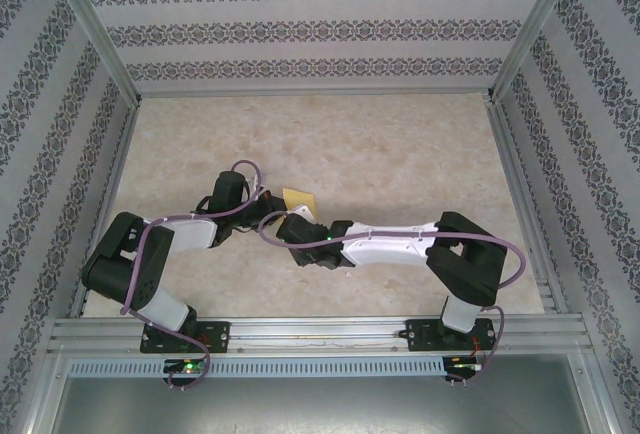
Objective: Fold a paper plane with a square sheet of paper (fold left side to right side)
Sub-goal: Fourth fold the wing at the center of the table.
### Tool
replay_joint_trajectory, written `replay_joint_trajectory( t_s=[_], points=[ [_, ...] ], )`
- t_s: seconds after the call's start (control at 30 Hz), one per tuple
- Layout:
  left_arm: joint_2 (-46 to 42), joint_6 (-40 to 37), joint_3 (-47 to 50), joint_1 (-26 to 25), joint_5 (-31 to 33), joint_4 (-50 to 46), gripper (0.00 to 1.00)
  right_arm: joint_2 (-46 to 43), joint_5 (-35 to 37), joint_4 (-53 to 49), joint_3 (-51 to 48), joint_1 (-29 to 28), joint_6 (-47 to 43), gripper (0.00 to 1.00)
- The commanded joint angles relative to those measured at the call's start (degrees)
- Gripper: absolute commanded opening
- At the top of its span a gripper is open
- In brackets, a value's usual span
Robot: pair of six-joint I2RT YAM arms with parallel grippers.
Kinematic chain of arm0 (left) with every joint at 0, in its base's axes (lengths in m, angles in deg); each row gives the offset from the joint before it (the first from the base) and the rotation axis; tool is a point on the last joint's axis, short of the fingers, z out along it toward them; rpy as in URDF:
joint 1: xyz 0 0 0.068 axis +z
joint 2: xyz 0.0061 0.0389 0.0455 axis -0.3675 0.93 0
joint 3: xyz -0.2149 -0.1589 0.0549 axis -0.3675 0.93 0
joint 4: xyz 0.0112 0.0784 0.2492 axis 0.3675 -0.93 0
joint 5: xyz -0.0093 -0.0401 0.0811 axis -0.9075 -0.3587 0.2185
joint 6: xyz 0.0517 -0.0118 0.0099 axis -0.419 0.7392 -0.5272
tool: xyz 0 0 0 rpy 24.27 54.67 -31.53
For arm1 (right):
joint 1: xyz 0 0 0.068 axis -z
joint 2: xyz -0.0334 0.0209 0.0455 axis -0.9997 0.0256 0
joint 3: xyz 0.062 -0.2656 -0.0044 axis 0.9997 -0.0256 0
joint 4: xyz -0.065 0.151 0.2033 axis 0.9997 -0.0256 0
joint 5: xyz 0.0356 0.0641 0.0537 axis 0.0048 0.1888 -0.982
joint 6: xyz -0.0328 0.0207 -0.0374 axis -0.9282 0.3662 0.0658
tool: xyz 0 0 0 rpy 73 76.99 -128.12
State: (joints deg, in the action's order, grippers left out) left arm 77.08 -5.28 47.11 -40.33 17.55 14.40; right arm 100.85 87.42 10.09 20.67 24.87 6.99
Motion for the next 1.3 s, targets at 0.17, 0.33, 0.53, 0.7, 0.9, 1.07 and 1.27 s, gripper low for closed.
replay_joint_trajectory(
  t_s=[0.17, 0.33, 0.53, 0.7, 0.9, 1.07, 1.27],
  points=[
    [-1.04, -1.38, -1.38, -0.74, 0.56, -1.64, 0.04, 2.85, 4.31, -2.5, 2.25, -1.12, 1.25, 0.44],
    [-1.03, -1.36, -1.39, -0.71, 0.62, -1.68, 0.04, 3.63, 4.72, -2.81, 2.46, -1.17, 1.49, 0.38],
    [-0.94, -1.46, -1.39, -0.72, 0.81, -1.82, 0.04, 3.8, 4.5, -3.25, 2.78, -1.22, 1.33, 0.25],
    [-0.87, -1.46, -1.21, -0.74, 1.01, -1.82, 0.04, 3.9, 4.41, -3.54, 3.06, -1.32, 1.14, 0.24],
    [-0.96, -1.55, -0.86, -0.75, 1.16, -1.91, 0.05, 4.37, 4.37, -3.7, 2.93, -1.46, 1.32, 0.16],
    [-1.78, -2.66, -0.62, -0.67, 2.01, -3.26, 0.15, 4.85, 4.5, -3.8, 2.56, -1.42, 1.85, 0.06],
    [-5.1, -3.88, 0.98, 1.9, 2.39, -5.89, 0.27, 4.88, 4.41, -3.78, 2.06, -1.39, 1.98, 0.0]
  ],
)
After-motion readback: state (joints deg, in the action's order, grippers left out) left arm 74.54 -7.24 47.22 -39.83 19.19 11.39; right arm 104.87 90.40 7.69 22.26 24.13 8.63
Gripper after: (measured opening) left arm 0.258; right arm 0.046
